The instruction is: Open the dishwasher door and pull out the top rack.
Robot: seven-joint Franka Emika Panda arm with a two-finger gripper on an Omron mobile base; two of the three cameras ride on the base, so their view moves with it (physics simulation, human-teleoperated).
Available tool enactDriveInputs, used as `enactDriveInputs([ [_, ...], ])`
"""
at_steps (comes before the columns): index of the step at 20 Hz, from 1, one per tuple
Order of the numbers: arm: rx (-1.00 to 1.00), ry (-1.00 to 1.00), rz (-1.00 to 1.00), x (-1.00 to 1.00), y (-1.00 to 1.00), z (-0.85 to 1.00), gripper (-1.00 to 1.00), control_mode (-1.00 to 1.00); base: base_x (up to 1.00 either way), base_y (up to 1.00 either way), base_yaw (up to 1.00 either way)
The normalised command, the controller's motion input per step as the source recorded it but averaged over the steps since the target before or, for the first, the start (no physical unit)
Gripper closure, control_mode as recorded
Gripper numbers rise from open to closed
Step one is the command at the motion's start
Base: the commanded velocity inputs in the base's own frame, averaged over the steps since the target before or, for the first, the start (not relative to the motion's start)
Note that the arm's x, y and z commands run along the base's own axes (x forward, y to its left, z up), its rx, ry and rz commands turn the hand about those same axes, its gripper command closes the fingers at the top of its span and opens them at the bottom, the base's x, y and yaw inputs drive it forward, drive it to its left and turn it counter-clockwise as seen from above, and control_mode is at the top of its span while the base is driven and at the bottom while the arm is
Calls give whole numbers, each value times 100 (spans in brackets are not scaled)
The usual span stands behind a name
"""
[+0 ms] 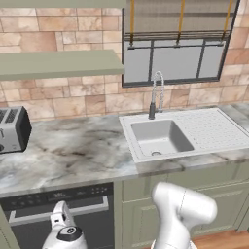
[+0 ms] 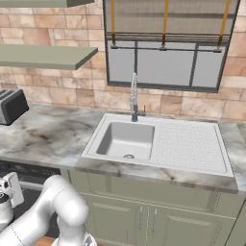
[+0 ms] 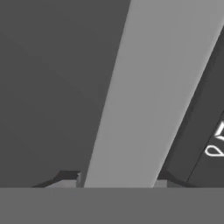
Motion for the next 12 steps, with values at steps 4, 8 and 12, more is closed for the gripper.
enactDriveInputs([
  [4,4,9,-1,-8,0,-18,100,-100,0,0,0],
  [8,3,20,-5,-51,-6,-19,100,-100,0,0,0],
  [12,3,29,-7,-98,-12,-29,100,-100,0,0,0],
])
